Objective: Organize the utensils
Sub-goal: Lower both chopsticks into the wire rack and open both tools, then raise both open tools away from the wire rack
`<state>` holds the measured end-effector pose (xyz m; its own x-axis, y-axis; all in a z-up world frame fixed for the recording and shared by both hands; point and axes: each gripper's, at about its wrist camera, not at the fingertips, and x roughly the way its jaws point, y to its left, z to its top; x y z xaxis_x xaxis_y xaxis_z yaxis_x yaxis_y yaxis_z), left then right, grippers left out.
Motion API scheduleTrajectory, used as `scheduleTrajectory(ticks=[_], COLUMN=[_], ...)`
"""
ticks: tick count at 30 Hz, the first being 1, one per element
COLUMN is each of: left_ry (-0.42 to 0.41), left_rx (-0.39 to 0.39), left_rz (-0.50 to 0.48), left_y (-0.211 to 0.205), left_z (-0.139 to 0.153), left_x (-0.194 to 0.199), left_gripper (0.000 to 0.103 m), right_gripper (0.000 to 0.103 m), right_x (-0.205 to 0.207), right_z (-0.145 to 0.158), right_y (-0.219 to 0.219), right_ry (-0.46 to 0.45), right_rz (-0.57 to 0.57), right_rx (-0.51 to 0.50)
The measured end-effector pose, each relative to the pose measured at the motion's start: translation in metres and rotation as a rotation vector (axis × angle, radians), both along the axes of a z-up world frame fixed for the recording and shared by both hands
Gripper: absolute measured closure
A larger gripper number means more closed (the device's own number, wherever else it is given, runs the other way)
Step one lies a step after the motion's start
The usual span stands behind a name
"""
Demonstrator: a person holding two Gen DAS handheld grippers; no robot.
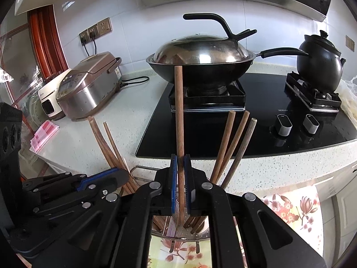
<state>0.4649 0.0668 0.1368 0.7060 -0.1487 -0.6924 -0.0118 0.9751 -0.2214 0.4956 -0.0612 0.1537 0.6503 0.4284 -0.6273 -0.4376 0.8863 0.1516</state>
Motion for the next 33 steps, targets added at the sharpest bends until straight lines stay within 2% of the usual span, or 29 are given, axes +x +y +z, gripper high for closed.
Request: scheduleTrajectory(ticks=[3, 15, 18, 20, 25, 33], left_ry=[-0.003, -0.062, -0.073, -0.08, -0.114, -0.172], left_rx=[-0.007, 0.002, 0.004, 0.006, 0.007, 0.023], left_rz=[0.011, 0.025, 0.027, 0.025, 0.034, 0.049], left_y=[0.003, 0.009, 0.01, 0.01, 0.011, 0.006], left_z=[-0.001, 0.016, 0.019, 0.021, 0.025, 0.011], left_x=[0.0, -0.023, -0.033, -0.041, -0.068, -0.121], left_gripper=[0.076, 0.073, 0.07, 0.068, 0.063, 0.043], right_gripper=[0.095, 0.091, 0.077, 0.063, 0.054, 0.038], right_x=[0.0, -0.008, -0.013, -0.017, -0.031, -0.079], right_z=[0.0, 0.014, 0.02, 0.024, 0.029, 0.005], right_y=[-0.001, -0.02, -0.031, -0.043, -0.073, -0.107], right_ry=[0.004, -0.035, -0.056, -0.072, -0.098, -0.146], right_rz=[-0.003, -0.042, -0.063, -0.081, -0.13, -0.168], right_rx=[-0.004, 0.004, 0.007, 0.018, 0.021, -0.003])
